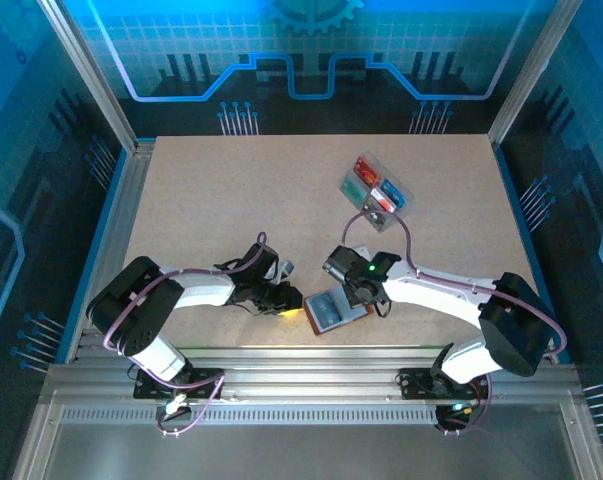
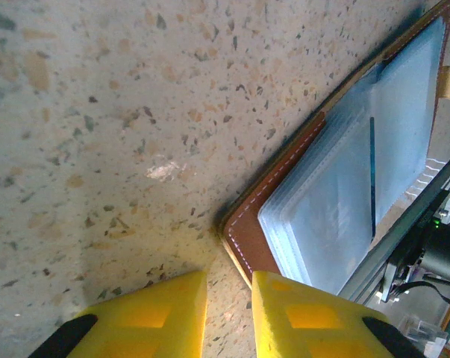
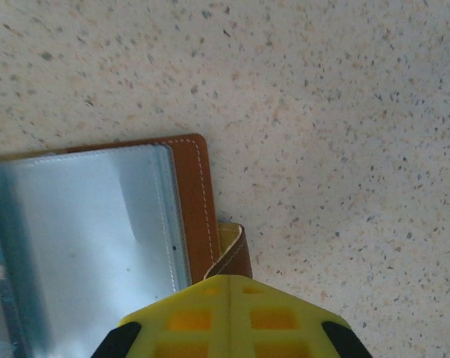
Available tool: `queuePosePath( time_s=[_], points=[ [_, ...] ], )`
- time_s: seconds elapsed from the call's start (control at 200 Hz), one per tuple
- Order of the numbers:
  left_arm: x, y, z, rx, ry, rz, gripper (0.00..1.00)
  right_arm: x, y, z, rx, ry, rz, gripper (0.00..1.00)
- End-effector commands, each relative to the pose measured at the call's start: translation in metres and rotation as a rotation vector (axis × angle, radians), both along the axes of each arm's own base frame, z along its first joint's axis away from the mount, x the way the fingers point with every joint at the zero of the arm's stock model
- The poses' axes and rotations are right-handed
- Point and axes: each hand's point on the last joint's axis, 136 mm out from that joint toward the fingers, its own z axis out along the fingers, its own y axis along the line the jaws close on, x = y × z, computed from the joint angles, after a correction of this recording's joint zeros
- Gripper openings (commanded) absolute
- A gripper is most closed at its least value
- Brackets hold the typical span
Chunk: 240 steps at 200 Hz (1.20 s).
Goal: Put the credit cards into the card holder
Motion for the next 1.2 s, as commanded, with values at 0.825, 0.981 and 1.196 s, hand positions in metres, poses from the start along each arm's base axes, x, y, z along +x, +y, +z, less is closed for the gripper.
queuePosePath(
  time_s=[0.825, 0.981, 1.196],
  points=[
    [-0.008, 0.003, -0.014, 0.008, 0.028, -0.001, 0.25, 0.001, -0.007, -0.020, -0.082, 0.034, -0.013, 0.51],
    [-0.008, 0.003, -0.015, 0.010, 0.028, -0.002, 0.25, -0.001, -0.013, -0.025, -0.120, 0.050, -0.018, 0.26],
    [-0.009, -0.001, -0.021, 0.013, 0.040, -0.007, 0.24, -0.003, 0.039, 0.004, 0.043, 0.013, 0.114, 0.00]
  ],
)
